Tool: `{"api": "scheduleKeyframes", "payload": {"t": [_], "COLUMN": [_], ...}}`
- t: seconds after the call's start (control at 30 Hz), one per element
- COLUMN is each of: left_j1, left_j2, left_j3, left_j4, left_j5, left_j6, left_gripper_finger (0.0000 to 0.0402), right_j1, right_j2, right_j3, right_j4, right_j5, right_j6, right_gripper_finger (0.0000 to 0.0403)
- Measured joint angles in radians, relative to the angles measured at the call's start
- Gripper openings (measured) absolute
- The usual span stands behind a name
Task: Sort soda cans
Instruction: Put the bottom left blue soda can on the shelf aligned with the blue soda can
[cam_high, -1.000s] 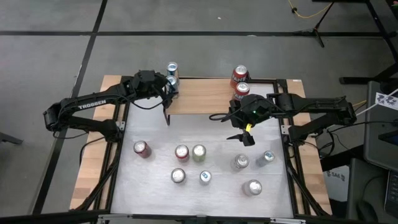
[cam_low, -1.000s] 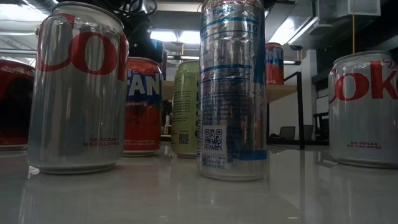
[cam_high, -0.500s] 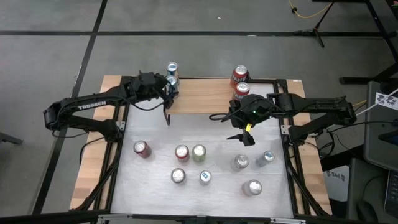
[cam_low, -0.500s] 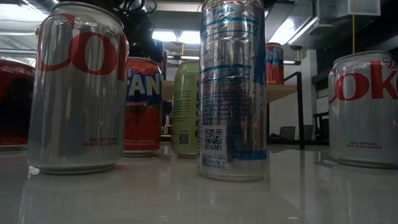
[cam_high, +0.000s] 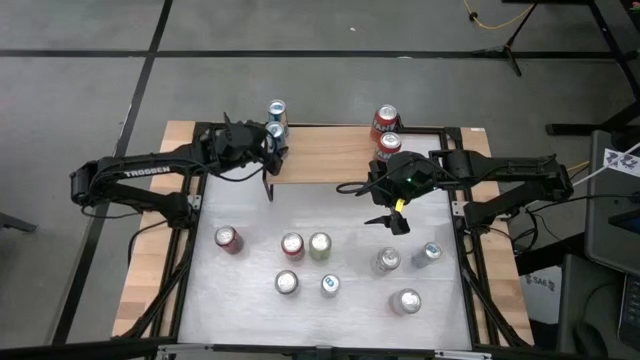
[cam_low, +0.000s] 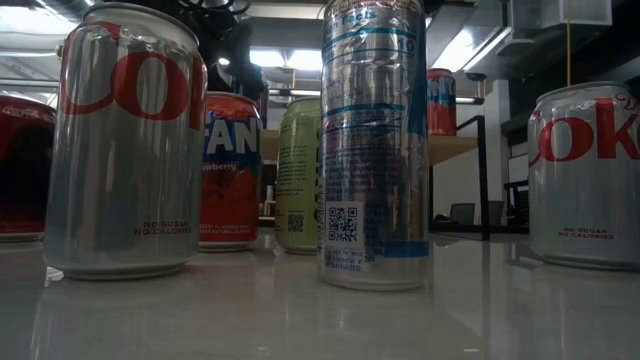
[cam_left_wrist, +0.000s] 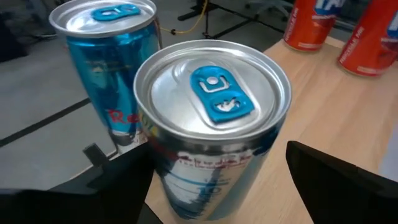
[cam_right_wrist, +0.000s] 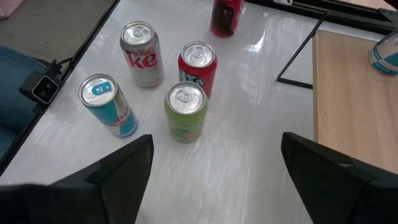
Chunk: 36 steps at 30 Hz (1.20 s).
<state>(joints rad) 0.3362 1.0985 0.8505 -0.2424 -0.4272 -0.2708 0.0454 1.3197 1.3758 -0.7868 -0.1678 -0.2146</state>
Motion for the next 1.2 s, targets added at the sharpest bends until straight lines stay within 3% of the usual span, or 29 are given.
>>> {"api": "scheduleKeyframes", "payload": {"t": [0.37, 0.73, 0.97, 1.2], "left_j1": [-0.032, -0.032, -0.020, 0.030], "left_j2": [0.000, 0.001, 0.000, -0.007], "left_j3": [0.000, 0.000, 0.001, 0.002], "left_j4": [0.000, 0.000, 0.003, -0.001], "left_j5": [-0.090, -0.096, -0.028, 0.077], "left_j6": [-0.068, -0.063, 0.002, 0.076], "left_gripper_finger": [0.0345, 0.0268, 0.0212, 0.0207], "right_j1": [0.000, 0.000, 0.000, 0.000], "right_j2": [0.000, 0.000, 0.000, 0.000], "right_j3": [0.000, 0.000, 0.000, 0.000], "right_j4": [0.000, 0.000, 0.000, 0.000], "right_j5": [0.000, 0.000, 0.000, 0.000], "right_j6": [0.000, 0.000, 0.000, 0.000], "right_gripper_finger": [0.0344, 0.0344, 0.0344, 0.0344]}}
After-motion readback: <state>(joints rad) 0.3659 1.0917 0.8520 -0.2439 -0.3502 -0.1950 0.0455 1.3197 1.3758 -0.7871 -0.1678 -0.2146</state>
